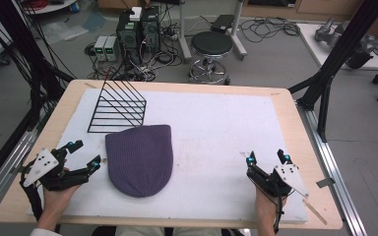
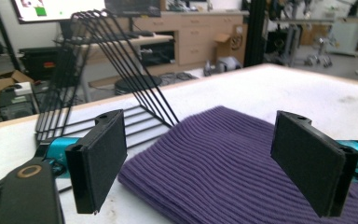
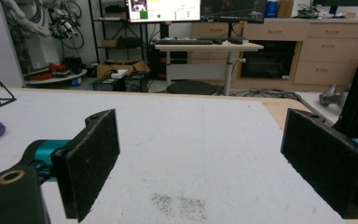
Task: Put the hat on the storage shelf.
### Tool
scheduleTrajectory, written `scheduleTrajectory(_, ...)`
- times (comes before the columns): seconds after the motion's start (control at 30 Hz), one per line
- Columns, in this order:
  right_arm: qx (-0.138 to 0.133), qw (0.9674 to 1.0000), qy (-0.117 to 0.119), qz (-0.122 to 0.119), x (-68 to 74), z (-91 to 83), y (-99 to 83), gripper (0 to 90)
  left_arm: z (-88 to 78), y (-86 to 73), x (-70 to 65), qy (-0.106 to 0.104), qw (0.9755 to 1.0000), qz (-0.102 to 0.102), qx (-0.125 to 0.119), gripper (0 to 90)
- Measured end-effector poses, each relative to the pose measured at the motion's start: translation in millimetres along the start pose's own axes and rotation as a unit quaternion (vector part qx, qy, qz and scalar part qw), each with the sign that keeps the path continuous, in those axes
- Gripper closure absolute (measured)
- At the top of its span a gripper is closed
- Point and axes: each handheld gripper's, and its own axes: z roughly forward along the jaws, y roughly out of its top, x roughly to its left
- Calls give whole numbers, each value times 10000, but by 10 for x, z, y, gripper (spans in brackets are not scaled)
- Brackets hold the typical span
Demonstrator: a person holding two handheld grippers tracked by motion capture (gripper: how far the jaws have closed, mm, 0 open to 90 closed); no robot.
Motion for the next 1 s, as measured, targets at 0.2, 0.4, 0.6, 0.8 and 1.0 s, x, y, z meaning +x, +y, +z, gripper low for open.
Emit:
scheduleTrajectory(0.2,29,10000,35,12,6,1,-2,107,66,-8,-54,-281,9991,167,284,185)
scheduleTrajectory(0.4,31,10000,41,-1,8,6,-3,107,120,7,-106,-551,9975,212,392,184)
scheduleTrajectory(0.6,31,10000,62,-52,5,10,-4,107,178,1,-152,-915,9937,338,549,184)
scheduleTrajectory(0.8,81,9997,78,-217,41,20,-3,107,252,-5,-203,-1325,9874,431,756,180)
scheduleTrajectory(1.0,99,9997,98,-219,45,22,-3,107,345,-26,-329,-1702,9757,803,1121,171)
